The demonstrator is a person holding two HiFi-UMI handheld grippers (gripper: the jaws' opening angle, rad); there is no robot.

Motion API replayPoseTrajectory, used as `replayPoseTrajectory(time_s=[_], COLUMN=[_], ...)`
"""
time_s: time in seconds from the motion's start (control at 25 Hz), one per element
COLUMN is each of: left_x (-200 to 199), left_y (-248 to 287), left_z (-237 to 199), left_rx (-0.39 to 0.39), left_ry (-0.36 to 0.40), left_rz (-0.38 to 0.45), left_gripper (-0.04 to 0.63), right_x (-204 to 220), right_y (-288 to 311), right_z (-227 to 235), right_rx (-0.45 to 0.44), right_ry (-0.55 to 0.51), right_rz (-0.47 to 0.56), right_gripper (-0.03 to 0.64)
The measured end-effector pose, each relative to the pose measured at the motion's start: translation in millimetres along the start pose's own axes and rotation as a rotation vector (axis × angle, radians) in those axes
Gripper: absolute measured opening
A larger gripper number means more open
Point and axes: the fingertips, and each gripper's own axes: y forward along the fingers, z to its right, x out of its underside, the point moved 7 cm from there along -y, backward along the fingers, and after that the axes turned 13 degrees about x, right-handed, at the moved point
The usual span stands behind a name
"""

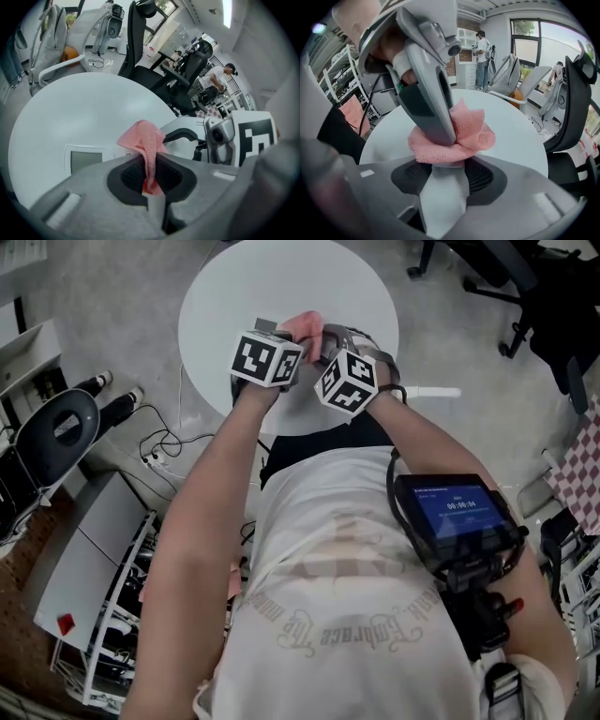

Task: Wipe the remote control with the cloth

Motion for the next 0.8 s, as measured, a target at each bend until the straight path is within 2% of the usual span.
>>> replayPoseTrajectory(time_s=[0.2,0.44,0.8], left_x=[-5,-11,-5], left_y=[1,20,-2], left_z=[5,5,-17], left_rx=[-0.002,0.009,-0.105], left_ry=[0.035,0.021,-0.082], left_rz=[-0.044,-0.083,0.013], left_gripper=[0.023,0.02,0.02], right_x=[-4,13,10], right_y=[-1,2,3], right_z=[2,9,10], right_rx=[0.002,-0.023,-0.033], right_ry=[-0.009,-0.014,-0.029], right_rz=[-0.001,-0.011,-0.008], right_gripper=[0.229,0.227,0.225])
